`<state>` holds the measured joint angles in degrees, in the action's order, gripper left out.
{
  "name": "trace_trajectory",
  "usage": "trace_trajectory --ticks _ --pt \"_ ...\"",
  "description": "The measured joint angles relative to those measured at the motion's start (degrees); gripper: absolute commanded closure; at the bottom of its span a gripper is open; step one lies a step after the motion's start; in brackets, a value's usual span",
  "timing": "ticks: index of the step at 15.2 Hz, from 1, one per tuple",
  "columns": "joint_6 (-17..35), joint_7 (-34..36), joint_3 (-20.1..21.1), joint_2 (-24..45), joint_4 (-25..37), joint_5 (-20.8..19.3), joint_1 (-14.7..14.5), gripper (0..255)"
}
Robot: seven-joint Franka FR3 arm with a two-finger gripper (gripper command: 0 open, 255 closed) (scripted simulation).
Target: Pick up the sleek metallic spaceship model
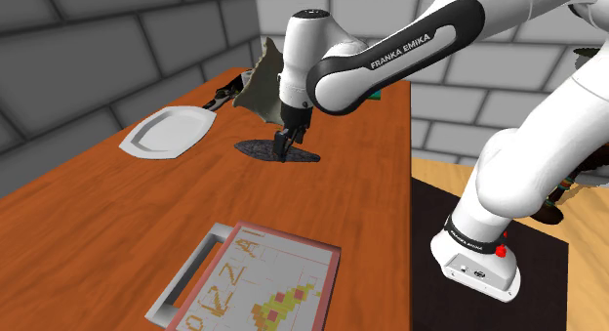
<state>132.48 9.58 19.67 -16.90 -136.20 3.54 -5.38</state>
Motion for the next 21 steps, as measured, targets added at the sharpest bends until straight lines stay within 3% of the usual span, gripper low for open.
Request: trace_trajectory --ticks 2,3,13,21 --pt "1.3 0.1 0.1 0.6 -0.7 -0.2 0.1 0" --pt "1.6 0.2 0.2 0.8 -0.8 -0.2 0.1 255" --pt "2.0 0.3 0.3 0.9 -1.0 -0.3 0.1 255" --pt "-3.7 -0.2 -0.3 -1.1 2.7 0.2 -0.1 255"
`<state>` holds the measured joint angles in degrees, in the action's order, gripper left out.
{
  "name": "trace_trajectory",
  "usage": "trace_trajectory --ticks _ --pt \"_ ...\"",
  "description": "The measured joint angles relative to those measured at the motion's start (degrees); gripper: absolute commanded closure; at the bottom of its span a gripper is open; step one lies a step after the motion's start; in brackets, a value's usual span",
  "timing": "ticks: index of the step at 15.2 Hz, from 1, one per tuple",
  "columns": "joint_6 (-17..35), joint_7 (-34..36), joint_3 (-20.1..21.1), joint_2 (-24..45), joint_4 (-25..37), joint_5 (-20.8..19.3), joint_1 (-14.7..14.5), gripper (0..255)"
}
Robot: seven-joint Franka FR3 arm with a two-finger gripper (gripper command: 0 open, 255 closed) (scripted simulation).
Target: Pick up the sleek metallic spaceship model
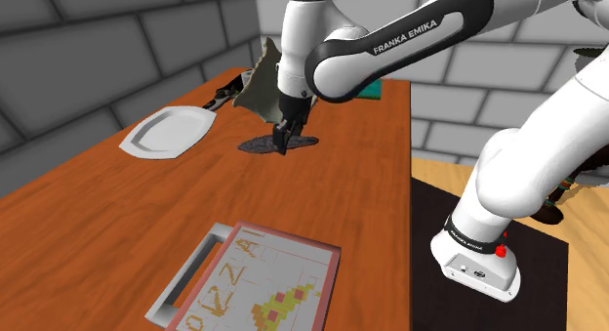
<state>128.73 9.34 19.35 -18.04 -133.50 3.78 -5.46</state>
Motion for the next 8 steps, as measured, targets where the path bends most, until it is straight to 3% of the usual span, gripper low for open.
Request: trace_trajectory --ticks 8 --pt "-6.2 -0.6 -0.7 -1.7 4.5 0.3 0.0 255"
